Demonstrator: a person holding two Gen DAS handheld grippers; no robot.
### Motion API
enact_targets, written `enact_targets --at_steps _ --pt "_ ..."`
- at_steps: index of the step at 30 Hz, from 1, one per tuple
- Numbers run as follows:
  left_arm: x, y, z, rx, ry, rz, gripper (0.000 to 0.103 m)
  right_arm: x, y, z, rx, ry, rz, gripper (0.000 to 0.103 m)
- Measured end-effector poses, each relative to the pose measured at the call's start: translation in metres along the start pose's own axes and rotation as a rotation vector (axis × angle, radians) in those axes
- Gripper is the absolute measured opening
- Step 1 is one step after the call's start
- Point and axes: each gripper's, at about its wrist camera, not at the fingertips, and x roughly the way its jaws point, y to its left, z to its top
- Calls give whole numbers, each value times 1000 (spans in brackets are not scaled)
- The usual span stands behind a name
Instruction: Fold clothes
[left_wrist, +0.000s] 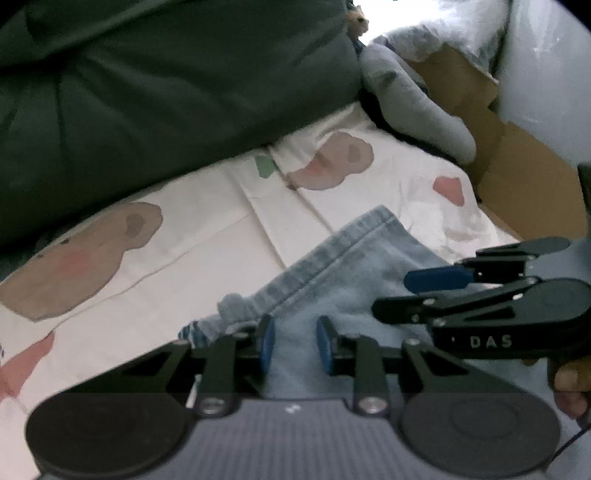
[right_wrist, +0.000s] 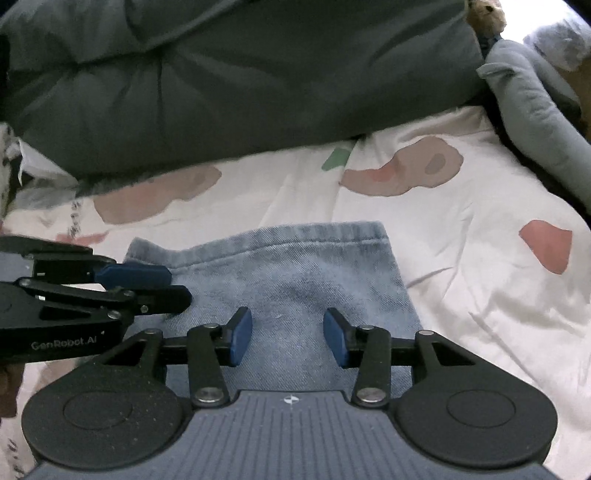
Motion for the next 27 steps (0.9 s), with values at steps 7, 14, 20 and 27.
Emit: enact_targets --at_steps 7,14,20,27 --pt "-22 -2 15 -14 -21 -37 25 -5 -5 1 23 -4 10 50" --pt "-27 -33 11 54 -19 -116 26 -40 3 -11 -6 -67 20 38" --pt "-1 -48 0 104 75 -41 26 -32 -5 -31 18 -6 -8 37" --pt "0 -43 6 118 110 -30 19 -34 -10 -57 -11 19 -33 37"
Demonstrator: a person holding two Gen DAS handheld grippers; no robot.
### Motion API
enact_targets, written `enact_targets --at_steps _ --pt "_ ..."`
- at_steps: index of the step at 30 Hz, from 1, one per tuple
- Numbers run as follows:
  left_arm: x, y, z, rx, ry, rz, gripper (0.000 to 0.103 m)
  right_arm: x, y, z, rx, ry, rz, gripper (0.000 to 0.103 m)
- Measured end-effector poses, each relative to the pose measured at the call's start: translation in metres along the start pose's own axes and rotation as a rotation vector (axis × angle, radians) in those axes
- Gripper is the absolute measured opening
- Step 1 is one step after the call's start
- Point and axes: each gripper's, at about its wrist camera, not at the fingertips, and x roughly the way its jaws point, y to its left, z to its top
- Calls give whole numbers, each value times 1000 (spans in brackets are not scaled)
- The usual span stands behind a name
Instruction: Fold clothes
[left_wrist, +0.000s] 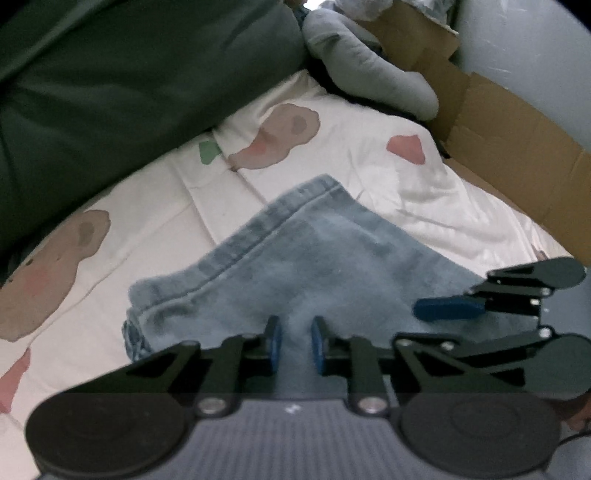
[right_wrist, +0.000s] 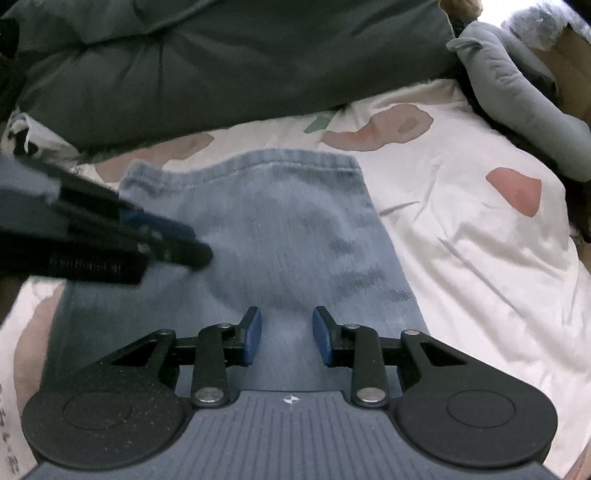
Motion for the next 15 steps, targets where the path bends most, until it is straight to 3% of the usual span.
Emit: enact_targets --at_steps 7,10,15 --pt "-14 4 -5 -11 20 9 19 -22 0 -17 -53 59 -53 42" --pt "-22 -1 -7 3 25 -8 31 -36 -4 -28 -42 84 -87 45" --pt "-34 -14 -13 42 32 -64 38 -59 -12 -50 -7 127 -139 46"
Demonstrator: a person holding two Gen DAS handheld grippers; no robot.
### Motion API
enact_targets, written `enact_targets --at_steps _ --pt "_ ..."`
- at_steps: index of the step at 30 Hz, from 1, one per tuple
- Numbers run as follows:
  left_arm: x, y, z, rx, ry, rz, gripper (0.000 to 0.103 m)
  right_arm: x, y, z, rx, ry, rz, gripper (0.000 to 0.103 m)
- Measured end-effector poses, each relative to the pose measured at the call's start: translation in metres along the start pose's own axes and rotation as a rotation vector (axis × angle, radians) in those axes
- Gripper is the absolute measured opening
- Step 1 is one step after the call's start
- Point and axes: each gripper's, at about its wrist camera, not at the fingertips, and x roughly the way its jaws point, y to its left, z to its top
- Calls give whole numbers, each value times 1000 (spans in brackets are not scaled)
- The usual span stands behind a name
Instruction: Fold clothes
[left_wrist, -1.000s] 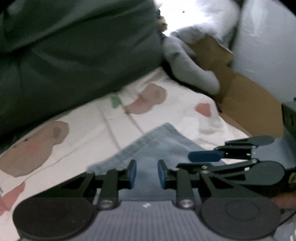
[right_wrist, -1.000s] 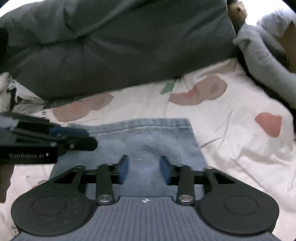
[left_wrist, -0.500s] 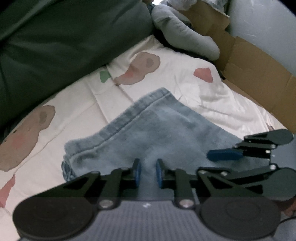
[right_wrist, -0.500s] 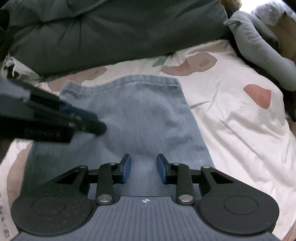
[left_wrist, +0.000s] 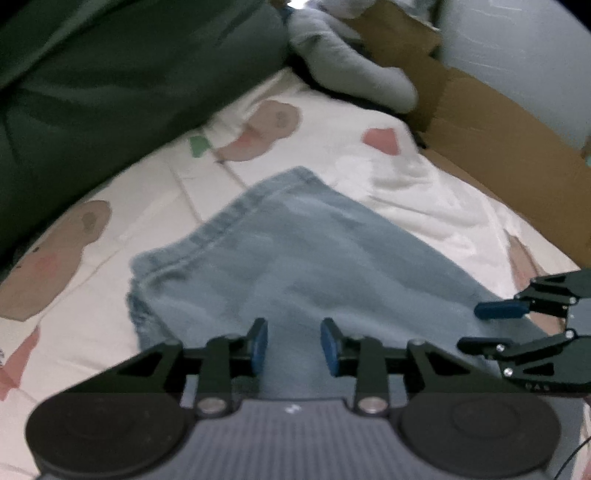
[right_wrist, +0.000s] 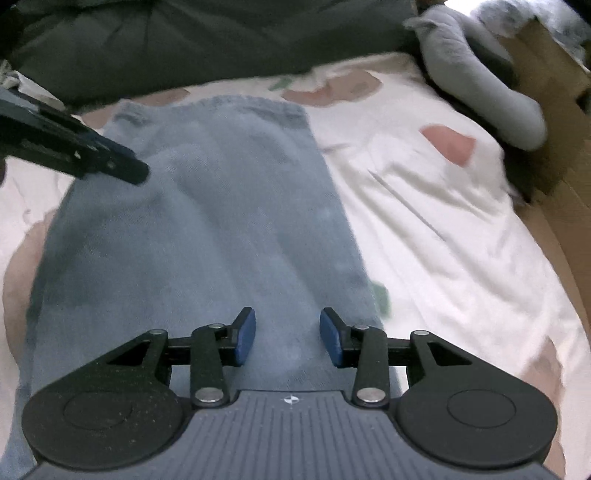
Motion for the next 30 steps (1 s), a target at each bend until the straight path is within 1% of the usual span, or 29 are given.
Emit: enact_targets --at_steps 1,2,3,5,8,13,16,17,20,24,26,27,28,29,30 --pt "-2 -4 -2 11 1 -8 43 -4 -2 -6 18 9 -1 46" --pt "-3 -7 -5 21 3 -18 46 -8 -5 -13 35 18 -1 50" --pt "-4 -11 -7 31 6 -27 46 -11 -7 -18 47 25 -9 54" --pt "-6 -18 -12 49 11 -41 46 -18 -9 -29 66 36 -29 57" --pt "-7 -27 -15 72 6 -70 46 -28 -13 -42 95 46 -59 57" --pt "0 -50 -14 126 -19 -123 46 -45 -16 -57 136 17 -115 57" --pt "14 -66 -14 157 -3 -161 45 -47 -21 -70 187 18 -148 57" --pt "20 -70 -16 165 10 -169 43 -46 -23 -74 208 21 -160 57" --pt "38 -80 -23 195 44 -158 41 -44 -28 -87 252 35 -174 57" --pt "53 -94 -30 321 83 -98 42 -42 -29 -96 252 48 -162 57" --pt "54 -97 -25 321 105 -81 42 -42 -33 -98 267 50 -150 57" --pt "54 -98 -22 314 117 -74 41 -43 -37 -98 291 51 -143 56" --pt "53 -98 -20 303 123 -76 36 -45 -41 -97 320 52 -137 56" --pt "49 -97 -19 289 121 -89 26 -47 -44 -97 350 53 -130 56" --pt "46 -95 -18 275 119 -101 24 -51 -47 -98 374 50 -130 55"
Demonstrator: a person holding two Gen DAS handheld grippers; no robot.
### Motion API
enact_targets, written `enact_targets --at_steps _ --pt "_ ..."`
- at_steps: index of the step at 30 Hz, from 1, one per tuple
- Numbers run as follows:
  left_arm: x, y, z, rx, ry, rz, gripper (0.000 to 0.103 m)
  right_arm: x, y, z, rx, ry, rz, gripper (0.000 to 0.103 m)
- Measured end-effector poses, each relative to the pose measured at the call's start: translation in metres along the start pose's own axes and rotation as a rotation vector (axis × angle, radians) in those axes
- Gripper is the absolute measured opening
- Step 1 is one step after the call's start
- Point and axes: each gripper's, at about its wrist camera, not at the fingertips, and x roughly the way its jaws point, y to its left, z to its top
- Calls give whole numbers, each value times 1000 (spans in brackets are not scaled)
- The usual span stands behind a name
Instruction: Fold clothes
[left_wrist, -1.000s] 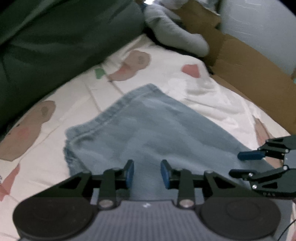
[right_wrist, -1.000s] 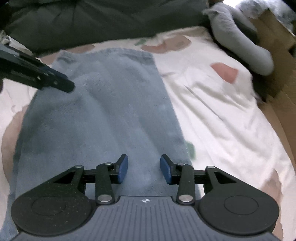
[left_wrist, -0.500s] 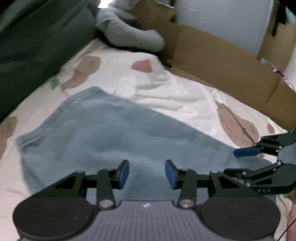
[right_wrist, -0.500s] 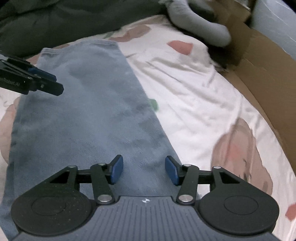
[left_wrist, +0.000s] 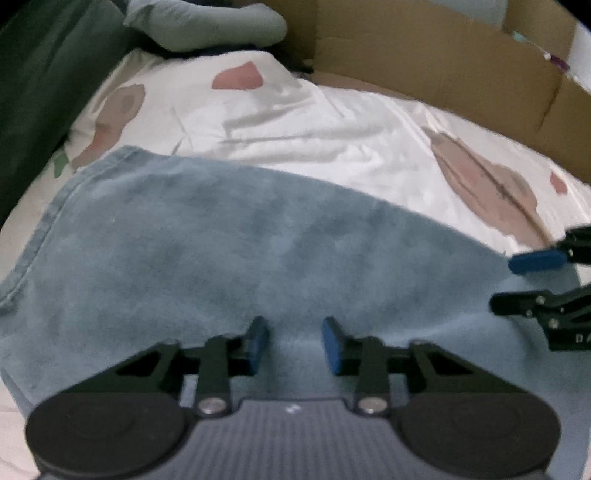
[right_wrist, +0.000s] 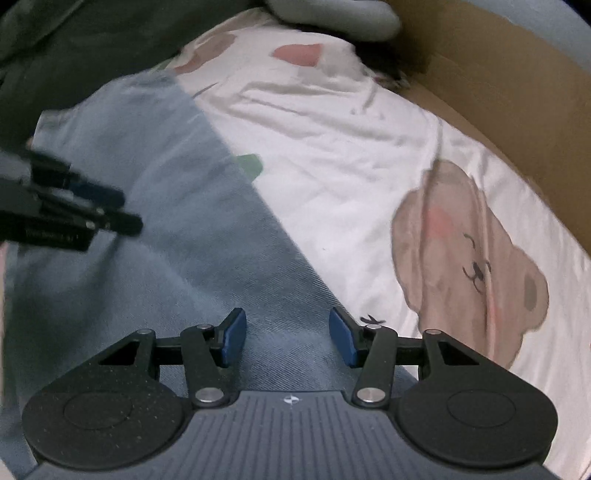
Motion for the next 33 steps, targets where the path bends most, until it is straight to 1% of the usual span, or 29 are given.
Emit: enact_targets --at_steps 2,4,7,10,15,17,20,23,26,28,29,30,31,33 --pt "-10 -2 -2 -7 -24 -26 23 -8 -4 -5 19 -6 -27 55" --pt "-19 -10 -5 24 -54 -37 24 -16 -8 -14 40 -6 -51 55" --pt "-20 -22 -7 54 -63 -69 24 -27 -11 -29 91 -5 -72 55" --pt "-12 -35 -1 95 -68 -91 24 -35 -12 -45 165 -12 -105 55" --pt "11 -54 11 150 -50 -113 24 -41 -13 -69 290 -12 -146 55" --pt "19 -61 16 167 -52 -118 24 -41 -14 -79 342 -6 -158 55" --pt "27 -68 27 185 -60 -122 24 -45 -11 -94 409 -24 -156 55" --pt "32 -70 39 187 -67 -126 24 -50 -8 -98 434 -40 -165 54" --pt "35 -68 48 174 -68 -137 25 -55 -18 -93 481 -83 -180 52" --pt "35 -64 52 130 -64 -147 24 -57 -26 -89 509 -113 -190 48" --pt "35 -63 55 106 -61 -151 22 -57 -31 -86 519 -124 -196 40" --pt "36 -61 56 88 -57 -154 22 -56 -36 -83 527 -134 -204 34" --pt "38 -59 57 77 -51 -156 21 -55 -40 -80 532 -141 -208 32" --pt "42 -56 58 56 -39 -159 19 -51 -48 -76 539 -144 -217 25"
